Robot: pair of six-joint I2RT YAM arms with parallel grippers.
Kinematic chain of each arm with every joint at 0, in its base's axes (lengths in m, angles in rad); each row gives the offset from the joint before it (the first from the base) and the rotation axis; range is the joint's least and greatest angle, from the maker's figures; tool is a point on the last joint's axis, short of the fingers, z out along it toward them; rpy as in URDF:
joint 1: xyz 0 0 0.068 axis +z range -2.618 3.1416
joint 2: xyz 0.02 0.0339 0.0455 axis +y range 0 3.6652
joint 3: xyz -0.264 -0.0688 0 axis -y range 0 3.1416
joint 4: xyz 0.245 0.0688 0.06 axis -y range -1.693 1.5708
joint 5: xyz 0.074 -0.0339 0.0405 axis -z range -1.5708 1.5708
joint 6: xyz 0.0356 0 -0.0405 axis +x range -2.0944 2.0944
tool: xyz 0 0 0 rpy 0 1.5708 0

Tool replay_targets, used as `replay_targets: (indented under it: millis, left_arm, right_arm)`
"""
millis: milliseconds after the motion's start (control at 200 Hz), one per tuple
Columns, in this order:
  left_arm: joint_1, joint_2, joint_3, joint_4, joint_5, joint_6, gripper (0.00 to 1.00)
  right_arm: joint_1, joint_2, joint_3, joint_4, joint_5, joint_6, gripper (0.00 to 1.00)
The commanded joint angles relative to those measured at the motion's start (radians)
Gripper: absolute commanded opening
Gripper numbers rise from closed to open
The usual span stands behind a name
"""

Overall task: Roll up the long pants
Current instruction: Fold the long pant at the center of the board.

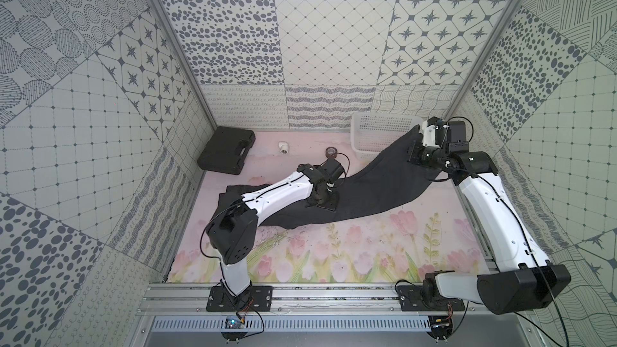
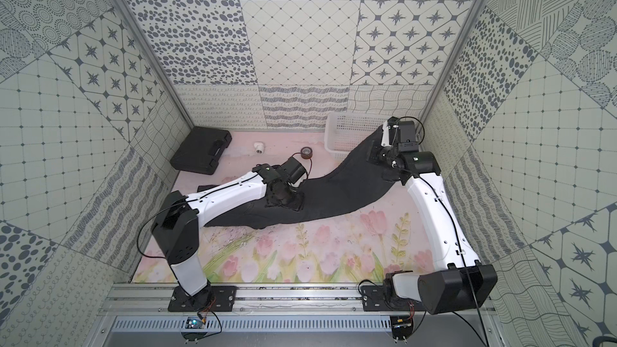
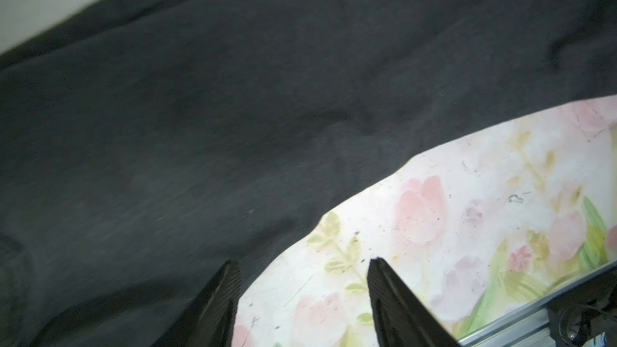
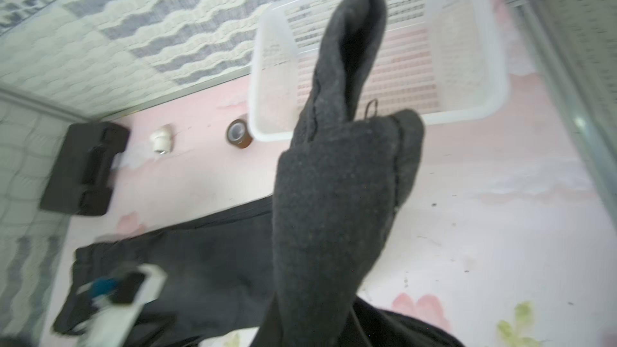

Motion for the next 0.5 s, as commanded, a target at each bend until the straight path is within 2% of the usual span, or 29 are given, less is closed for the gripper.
replay_targets:
  millis: [0, 175, 355, 425, 495]
  left_arm:
    - [-0.065, 0.215, 0.173, 0.112, 0.117, 0.083, 0.6]
    - [-0.115, 0.469, 0.529, 0.01, 0.136, 0.121, 0.58]
    - [-0.125, 0.686, 0.907, -0.025, 0.25, 0.068, 0.6]
    - [-0.124, 0.705, 0.962, -0.002, 0.339, 0.046, 0.63]
    - [-0.112, 0.65, 0.931, -0.04, 0.3, 0.043, 0.67]
  right_arm:
    - [0.05, -0.009, 0.081, 0.001, -0.094, 0.088, 0.0]
    - [0.059, 0.009, 0.228, -0.049, -0.13, 0.078, 0.0]
    - [0.049, 0.046, 0.327, -0.103, -0.129, 0.032, 0.0]
    - [0.045, 0.055, 0.331, -0.107, -0.117, 0.018, 0.0]
    - [0.045, 0.077, 0.341, -0.109, -0.132, 0.003, 0.0]
